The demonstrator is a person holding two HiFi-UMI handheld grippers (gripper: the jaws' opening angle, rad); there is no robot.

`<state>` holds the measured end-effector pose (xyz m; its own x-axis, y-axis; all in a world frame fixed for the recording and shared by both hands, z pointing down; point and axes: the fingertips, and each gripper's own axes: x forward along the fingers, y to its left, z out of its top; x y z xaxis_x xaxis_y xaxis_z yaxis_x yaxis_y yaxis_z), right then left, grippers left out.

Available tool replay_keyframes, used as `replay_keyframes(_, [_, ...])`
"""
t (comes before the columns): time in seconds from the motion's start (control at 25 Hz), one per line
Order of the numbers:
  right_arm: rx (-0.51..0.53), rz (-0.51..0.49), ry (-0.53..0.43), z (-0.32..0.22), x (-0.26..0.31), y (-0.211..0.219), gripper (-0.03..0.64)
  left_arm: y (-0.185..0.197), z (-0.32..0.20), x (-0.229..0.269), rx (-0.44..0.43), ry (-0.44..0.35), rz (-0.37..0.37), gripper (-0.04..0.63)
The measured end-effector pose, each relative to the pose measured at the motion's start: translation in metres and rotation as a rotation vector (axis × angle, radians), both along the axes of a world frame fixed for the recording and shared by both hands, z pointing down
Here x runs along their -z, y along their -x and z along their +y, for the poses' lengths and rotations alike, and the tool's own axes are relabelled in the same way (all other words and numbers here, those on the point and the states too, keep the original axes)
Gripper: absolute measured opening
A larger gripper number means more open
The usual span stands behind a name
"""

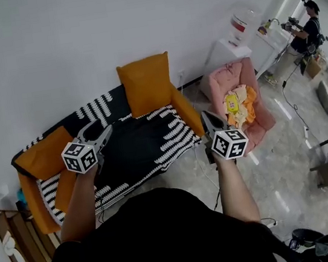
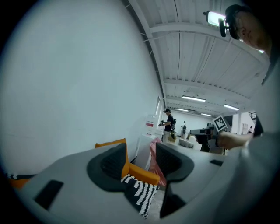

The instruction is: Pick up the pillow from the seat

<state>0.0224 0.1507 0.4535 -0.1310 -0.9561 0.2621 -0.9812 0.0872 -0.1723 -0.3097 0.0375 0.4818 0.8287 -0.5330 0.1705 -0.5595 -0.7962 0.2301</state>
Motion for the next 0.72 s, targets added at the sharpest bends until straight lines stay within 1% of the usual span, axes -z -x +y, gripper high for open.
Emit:
replay_keyframes(0.24, [-0.038, 0.011, 0.022, 0.001, -0.003, 0.001, 0.0, -0.001, -0.014, -0.002, -0.033, 0.006, 0.007, 0.219])
replay_keyframes(0.48, [-0.055, 0.026, 0.001, -0.011, 0.003, 0.001, 0.002, -0.003, -0.025, -0.004, -0.057, 0.01, 0.008, 0.219])
replay_keyframes(0.72, [-0.042, 0.02, 0.017, -0.019, -0.003, -0.005, 0.144, -0.008, -0.031, -0.008, -0.062, 0.017, 0.011, 0.219])
